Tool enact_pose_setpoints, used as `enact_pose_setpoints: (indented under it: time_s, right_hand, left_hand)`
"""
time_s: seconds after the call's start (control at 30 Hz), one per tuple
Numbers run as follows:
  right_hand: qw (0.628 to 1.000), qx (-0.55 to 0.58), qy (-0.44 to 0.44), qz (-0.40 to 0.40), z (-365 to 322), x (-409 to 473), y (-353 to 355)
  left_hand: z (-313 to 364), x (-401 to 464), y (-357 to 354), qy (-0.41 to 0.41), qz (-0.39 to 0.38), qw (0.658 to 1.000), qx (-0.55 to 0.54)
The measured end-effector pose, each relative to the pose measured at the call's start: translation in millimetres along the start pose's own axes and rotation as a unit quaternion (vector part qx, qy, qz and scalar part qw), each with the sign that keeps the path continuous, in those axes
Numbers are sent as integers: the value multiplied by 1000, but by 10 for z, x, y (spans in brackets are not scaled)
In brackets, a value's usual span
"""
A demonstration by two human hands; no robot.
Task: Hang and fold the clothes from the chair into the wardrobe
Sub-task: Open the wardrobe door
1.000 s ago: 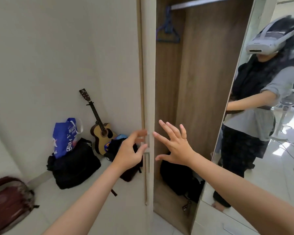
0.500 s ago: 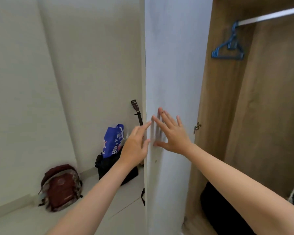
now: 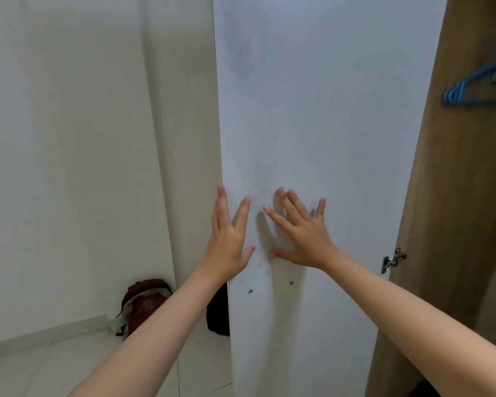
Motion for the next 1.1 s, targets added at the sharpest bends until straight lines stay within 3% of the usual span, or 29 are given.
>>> enact_pose_setpoints:
  time_s: [0.17, 0.37, 0.7, 0.9, 1.1]
  right_hand:
    - [996, 42, -72, 10, 408, 118, -79]
    - [999, 13, -50, -6, 571, 255, -312]
    - [998, 5, -28, 52, 593, 328, -373]
    - [980, 12, 14, 200, 785, 204, 96]
    - [973, -15, -56, 222, 1699, -51, 756]
  left_hand:
    - [-60, 250, -275, 42, -57, 991, 116]
    - [-202, 436, -520, 71, -75, 990, 96]
    - [-289, 557, -658, 54, -66, 993, 77]
    - [298, 625, -655, -15, -12, 1000, 14]
    - [1226, 1137, -650, -109, 51, 990, -70]
Point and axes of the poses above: each hand's wrist, its own x-axis towards the middle knuckle, its own y-axis out of the back of the hand, z = x × y, the point moved 9 cm from there along x, towards the middle knuckle, and after that the axes turned 8 degrees about z, right-handed, at the moved point
